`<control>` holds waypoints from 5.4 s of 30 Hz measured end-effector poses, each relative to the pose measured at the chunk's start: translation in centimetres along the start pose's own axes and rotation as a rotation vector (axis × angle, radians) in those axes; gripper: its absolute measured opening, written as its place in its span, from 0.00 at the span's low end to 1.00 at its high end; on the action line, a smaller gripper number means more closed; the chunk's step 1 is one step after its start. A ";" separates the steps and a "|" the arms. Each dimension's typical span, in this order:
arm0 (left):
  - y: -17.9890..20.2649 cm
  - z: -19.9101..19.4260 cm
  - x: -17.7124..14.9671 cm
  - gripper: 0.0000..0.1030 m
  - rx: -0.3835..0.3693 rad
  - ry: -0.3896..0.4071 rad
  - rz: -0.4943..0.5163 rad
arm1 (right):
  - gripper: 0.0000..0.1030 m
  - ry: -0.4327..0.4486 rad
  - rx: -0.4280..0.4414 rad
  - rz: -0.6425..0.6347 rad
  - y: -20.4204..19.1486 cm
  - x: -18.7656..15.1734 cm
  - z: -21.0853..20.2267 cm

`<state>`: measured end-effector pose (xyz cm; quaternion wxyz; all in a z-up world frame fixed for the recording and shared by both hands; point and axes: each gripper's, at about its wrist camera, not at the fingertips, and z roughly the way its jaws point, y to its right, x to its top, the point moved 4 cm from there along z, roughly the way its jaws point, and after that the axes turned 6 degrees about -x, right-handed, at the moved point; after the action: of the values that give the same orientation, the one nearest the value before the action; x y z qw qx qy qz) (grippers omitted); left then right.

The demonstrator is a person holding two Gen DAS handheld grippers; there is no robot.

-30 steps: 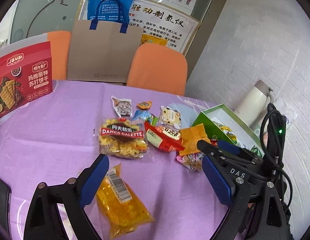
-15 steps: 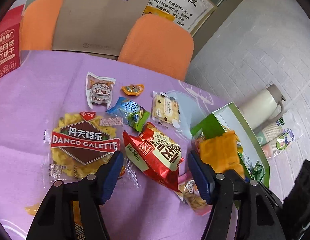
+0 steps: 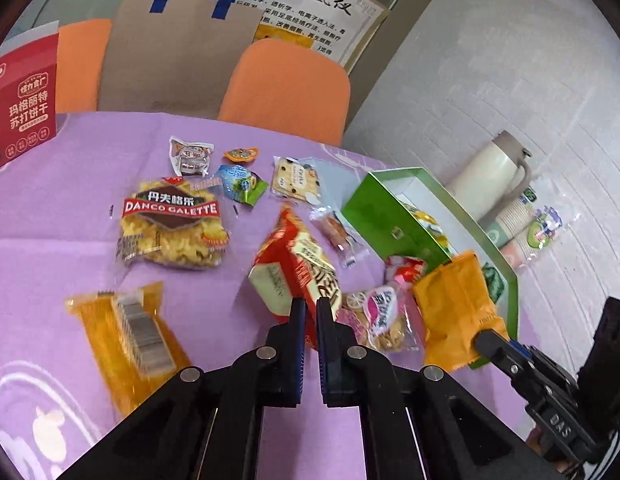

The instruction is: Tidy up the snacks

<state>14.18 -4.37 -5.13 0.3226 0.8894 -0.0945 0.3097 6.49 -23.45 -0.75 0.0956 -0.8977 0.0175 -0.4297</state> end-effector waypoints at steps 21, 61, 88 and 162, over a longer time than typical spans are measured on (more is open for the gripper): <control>-0.5 -0.1 -0.9 0.81 0.125 0.030 -0.057 | 0.54 -0.088 -0.155 0.016 4.3 -4.7 -0.8; -0.8 1.6 2.1 0.88 0.123 -0.024 0.052 | 0.49 -0.108 -0.100 -0.021 2.5 -5.6 -0.9; 9.1 -0.9 3.2 0.53 -0.066 -0.011 0.281 | 0.49 0.095 -0.103 -0.013 4.7 1.1 -5.1; -3.7 -8.6 -6.0 0.91 0.193 0.105 0.020 | 0.54 -0.201 -0.050 0.047 -1.9 -0.9 9.9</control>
<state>6.61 3.71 -5.56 0.2369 0.8978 -0.0561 0.3670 13.45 -19.90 -7.14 0.0848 -0.9377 0.0395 -0.3345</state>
